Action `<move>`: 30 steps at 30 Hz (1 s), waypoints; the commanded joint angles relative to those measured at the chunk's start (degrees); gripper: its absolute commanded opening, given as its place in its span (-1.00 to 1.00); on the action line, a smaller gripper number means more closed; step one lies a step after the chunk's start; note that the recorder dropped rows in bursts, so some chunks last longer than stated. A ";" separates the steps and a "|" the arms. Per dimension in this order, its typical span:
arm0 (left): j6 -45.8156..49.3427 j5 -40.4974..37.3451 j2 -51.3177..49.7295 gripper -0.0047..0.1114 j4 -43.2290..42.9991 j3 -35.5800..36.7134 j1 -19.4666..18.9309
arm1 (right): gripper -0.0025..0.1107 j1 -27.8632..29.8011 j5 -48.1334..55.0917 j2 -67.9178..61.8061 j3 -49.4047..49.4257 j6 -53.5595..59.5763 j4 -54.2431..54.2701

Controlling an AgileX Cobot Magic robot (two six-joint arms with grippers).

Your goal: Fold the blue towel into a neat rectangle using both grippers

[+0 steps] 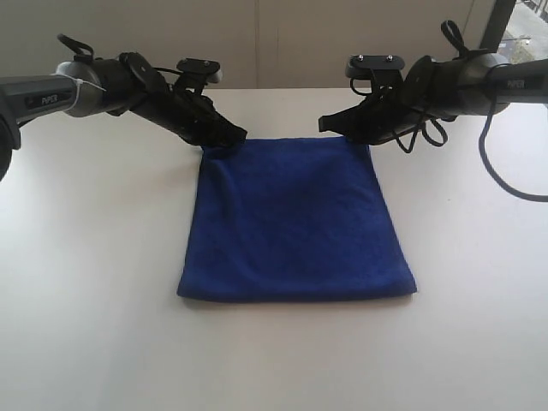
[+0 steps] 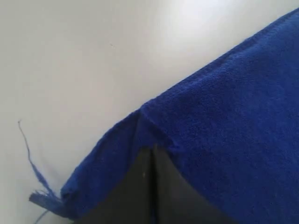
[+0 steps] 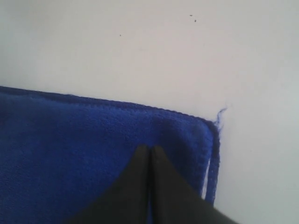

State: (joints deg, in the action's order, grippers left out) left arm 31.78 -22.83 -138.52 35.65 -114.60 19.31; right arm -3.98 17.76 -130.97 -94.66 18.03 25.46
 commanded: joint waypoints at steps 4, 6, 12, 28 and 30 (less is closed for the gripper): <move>0.08 -1.00 1.18 -0.92 0.92 -0.19 0.09 | -0.96 0.04 -0.03 0.51 -0.13 -0.10 -0.45; -0.13 -1.42 1.17 -0.92 0.92 -0.19 0.09 | -0.96 0.04 -0.03 0.51 -0.13 -0.10 -0.45; -1.46 -2.55 1.17 -0.83 1.18 -0.19 0.09 | -0.96 0.04 -0.14 0.51 -0.13 -0.10 -0.45; -0.05 -11.44 3.43 -0.25 1.44 -1.00 -0.74 | -0.96 0.04 -0.14 0.51 -0.13 -0.10 -0.45; -0.05 -11.60 4.32 -0.25 1.22 -2.09 -1.21 | -0.96 0.04 -0.14 0.51 -0.13 -0.10 -0.45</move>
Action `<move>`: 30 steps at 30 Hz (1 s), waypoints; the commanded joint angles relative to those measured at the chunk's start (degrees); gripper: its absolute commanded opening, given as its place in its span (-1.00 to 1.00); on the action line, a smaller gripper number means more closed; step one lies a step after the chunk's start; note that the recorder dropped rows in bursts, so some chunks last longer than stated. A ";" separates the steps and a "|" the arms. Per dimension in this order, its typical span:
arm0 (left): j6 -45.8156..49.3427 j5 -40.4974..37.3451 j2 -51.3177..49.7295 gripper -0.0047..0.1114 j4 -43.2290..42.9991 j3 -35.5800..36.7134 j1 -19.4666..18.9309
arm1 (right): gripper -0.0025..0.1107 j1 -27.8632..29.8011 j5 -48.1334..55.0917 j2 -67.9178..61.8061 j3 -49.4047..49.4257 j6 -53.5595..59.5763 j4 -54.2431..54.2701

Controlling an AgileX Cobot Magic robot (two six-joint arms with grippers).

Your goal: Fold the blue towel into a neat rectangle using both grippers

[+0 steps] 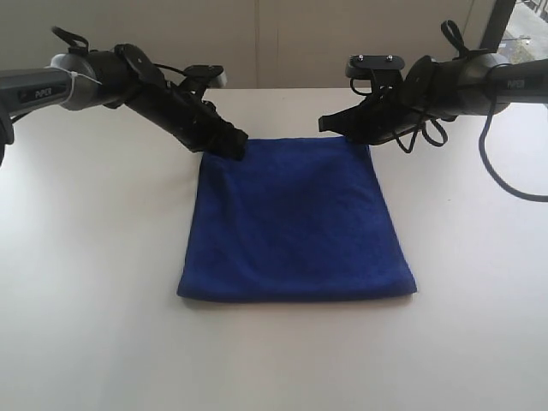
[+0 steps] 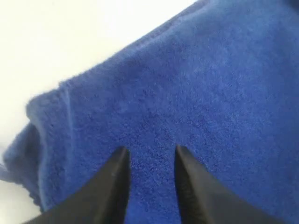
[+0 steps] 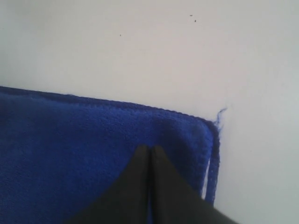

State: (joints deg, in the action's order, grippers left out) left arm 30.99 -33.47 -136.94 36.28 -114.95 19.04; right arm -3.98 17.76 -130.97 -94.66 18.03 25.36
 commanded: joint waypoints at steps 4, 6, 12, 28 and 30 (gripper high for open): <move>0.74 -0.60 2.96 -0.25 -0.06 -3.07 -1.92 | -0.96 0.04 -0.14 0.51 -0.13 -0.10 -0.36; 0.74 -0.57 2.70 -0.25 -0.32 -3.07 -2.54 | -0.96 0.04 -0.14 0.51 -0.13 -0.10 -0.36; -0.84 -0.34 1.18 -0.25 -0.36 -2.82 -4.40 | -0.96 0.04 -0.14 0.51 -0.13 -0.10 -0.36; -1.10 3.30 -1.42 -0.92 -3.42 -2.82 -4.76 | -0.96 0.04 -0.14 0.51 -0.13 -0.10 -0.36; -1.10 3.41 -1.42 -0.92 -3.52 -2.82 -4.76 | -0.96 0.04 -0.14 0.51 -0.13 -0.10 -0.36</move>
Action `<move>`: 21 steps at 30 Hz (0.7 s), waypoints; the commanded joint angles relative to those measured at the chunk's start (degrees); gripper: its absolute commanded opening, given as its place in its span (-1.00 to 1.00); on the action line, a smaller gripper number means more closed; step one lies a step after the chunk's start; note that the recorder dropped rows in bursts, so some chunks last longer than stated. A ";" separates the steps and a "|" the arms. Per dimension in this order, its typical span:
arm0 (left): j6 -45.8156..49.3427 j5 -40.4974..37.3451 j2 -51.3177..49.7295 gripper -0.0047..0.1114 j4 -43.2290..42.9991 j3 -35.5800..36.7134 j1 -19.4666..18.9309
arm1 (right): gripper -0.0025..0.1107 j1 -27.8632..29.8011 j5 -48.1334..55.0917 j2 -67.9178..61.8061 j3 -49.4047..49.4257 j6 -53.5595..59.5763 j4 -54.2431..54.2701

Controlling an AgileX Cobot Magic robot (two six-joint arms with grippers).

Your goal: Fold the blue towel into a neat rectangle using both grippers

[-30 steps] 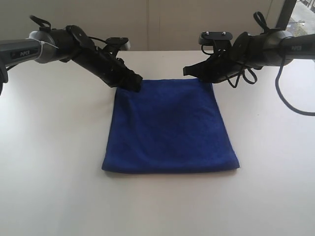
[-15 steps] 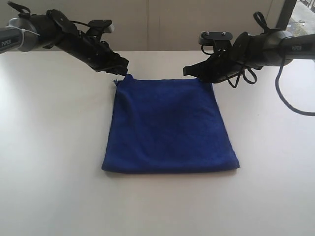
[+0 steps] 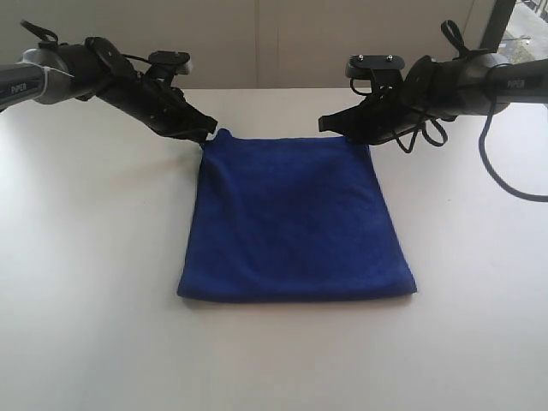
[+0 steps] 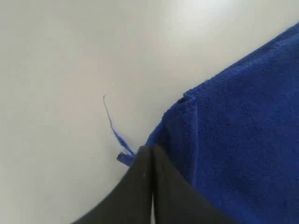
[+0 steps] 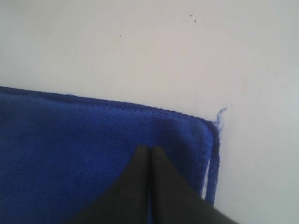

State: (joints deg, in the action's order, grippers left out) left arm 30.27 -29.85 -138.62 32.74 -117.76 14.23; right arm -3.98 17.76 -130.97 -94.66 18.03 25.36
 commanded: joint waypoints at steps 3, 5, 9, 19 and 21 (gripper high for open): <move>-0.38 -0.51 0.26 -0.92 0.48 -0.01 0.58 | -0.96 0.04 -0.14 0.51 -0.13 -0.10 -0.36; -0.38 -1.50 0.16 -0.92 0.48 -0.01 1.41 | -0.96 0.04 -0.14 0.51 -0.13 -0.10 -0.36; -0.54 -1.54 0.13 -0.92 0.32 -0.01 2.47 | -0.96 0.04 -0.14 0.51 -0.13 -0.10 -0.36; -2.03 -5.39 -0.50 -0.92 1.23 -0.01 3.11 | -0.96 0.04 -0.25 0.51 -0.13 -0.10 -0.36; -2.03 -5.89 -0.86 -0.92 2.23 -0.01 3.36 | -0.96 0.04 -0.25 0.51 -0.13 -0.10 -0.36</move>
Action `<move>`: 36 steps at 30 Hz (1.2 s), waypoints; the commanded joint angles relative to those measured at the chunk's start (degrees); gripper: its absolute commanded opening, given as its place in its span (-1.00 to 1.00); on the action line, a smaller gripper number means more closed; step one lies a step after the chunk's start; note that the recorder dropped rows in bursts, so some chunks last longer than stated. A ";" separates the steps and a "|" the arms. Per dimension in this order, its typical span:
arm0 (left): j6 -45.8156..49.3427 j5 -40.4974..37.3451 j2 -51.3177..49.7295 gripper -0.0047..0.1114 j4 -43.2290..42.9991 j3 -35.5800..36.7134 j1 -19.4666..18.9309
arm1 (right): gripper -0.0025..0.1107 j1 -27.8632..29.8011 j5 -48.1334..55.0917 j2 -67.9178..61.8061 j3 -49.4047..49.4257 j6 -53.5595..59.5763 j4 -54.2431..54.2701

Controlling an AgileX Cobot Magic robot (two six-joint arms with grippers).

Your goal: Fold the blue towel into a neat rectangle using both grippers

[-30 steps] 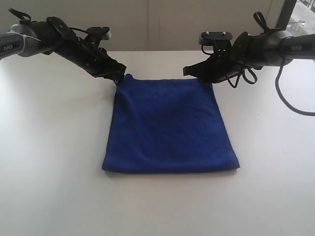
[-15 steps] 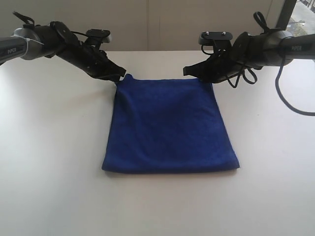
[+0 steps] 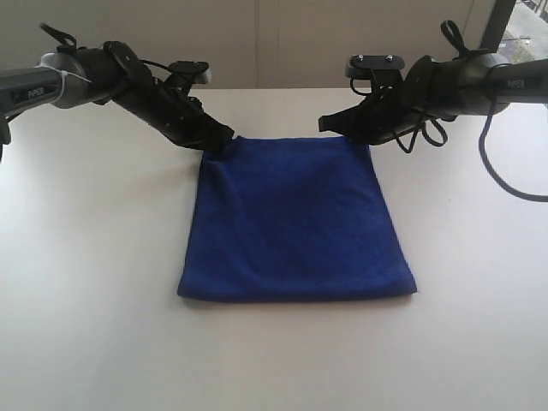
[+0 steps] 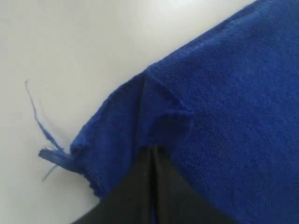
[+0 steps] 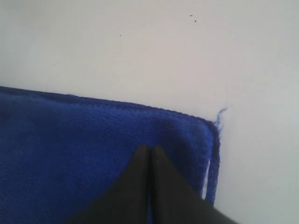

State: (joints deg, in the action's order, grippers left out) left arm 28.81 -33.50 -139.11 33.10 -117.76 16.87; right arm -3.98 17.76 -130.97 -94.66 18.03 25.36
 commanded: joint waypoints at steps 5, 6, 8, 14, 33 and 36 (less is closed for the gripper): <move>-0.57 -1.16 -0.23 -0.92 1.96 -0.26 0.85 | -0.96 0.04 -0.25 0.51 -0.13 -0.10 -0.36; -0.57 -0.81 -0.22 -0.92 1.96 -0.26 0.85 | -0.96 0.04 -0.25 0.51 -0.13 -0.10 -0.36; -0.57 -0.49 -0.22 -0.92 1.96 -0.26 0.85 | -0.96 0.04 -0.25 0.51 -0.13 -0.10 -0.36; -0.57 0.46 -0.22 -0.65 1.96 -0.26 0.85 | -0.96 0.04 -0.25 0.51 -0.13 -0.10 -0.36; 0.48 0.89 -0.22 -0.25 1.96 -0.16 0.94 | -0.96 0.04 -0.25 0.51 -0.13 -0.10 -0.36; 0.48 1.12 -0.22 -0.59 1.75 -0.16 0.94 | -0.96 0.04 -0.12 0.51 -0.13 -0.10 -0.36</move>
State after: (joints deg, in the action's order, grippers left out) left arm 29.15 -32.05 -139.73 34.39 -117.76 17.47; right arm -3.98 17.76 -130.97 -94.66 18.03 25.36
